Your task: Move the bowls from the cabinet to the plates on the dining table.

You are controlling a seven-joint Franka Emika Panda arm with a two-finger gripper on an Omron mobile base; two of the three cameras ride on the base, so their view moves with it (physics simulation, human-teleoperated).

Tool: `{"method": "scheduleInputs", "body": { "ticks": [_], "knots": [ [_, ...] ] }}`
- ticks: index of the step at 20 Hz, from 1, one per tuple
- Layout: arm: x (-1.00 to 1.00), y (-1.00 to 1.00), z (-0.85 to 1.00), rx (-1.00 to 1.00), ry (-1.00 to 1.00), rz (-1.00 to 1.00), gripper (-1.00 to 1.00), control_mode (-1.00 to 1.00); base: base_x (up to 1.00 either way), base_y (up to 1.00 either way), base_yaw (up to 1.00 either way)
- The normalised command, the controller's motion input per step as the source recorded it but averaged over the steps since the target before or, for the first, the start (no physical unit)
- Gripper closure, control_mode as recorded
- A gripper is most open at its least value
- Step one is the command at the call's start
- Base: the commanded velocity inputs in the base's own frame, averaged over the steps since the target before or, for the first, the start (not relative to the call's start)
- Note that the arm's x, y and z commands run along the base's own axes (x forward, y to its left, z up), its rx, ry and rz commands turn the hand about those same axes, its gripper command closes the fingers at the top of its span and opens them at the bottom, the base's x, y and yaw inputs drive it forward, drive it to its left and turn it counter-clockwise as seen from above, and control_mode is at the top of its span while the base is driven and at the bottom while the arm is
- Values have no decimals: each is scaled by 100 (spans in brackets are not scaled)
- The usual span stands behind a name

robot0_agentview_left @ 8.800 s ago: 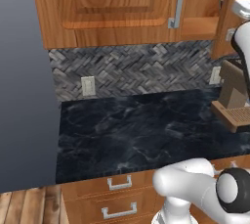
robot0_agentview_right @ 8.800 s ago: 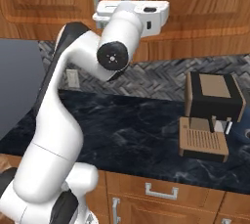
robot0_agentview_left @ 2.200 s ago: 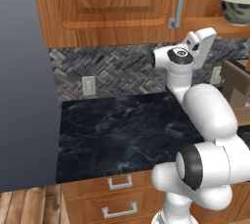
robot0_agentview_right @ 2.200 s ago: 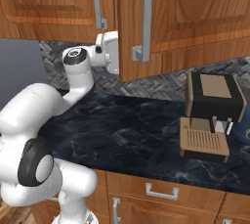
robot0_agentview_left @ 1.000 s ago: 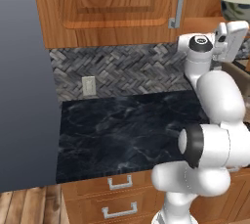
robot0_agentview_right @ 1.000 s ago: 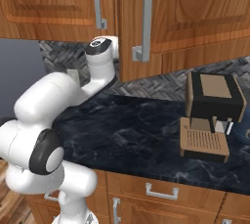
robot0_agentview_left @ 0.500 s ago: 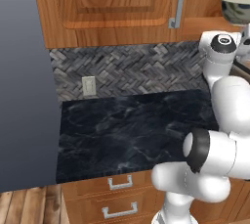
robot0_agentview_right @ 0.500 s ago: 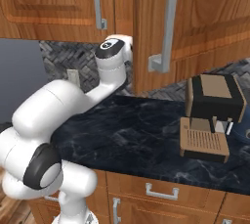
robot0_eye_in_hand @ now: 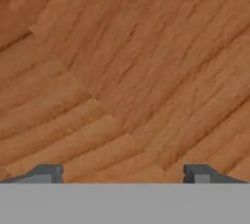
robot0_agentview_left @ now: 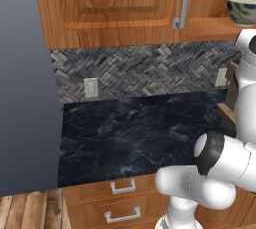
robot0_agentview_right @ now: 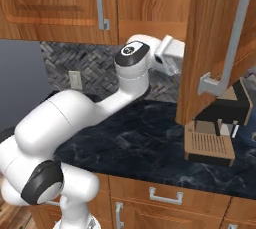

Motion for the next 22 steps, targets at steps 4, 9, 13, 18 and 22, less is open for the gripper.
{"method": "scheduleInputs", "body": {
  "ticks": [4, 9, 13, 18, 22],
  "knots": [
    [-39, -66, 0, -3, -10, -8, -100, -100, 0, 0, 0],
    [-23, -55, 0, -6, -9, -6, -100, -100, 0, 0, 0],
    [-12, -62, 0, -8, -9, -6, -100, -100, 0, 0, 0],
    [-7, -27, -1, -7, -8, -3, -100, -100, 0, 0, 0],
    [-22, 66, -6, -5, -8, 0, -100, -100, 0, 0, 0]
  ]
}}
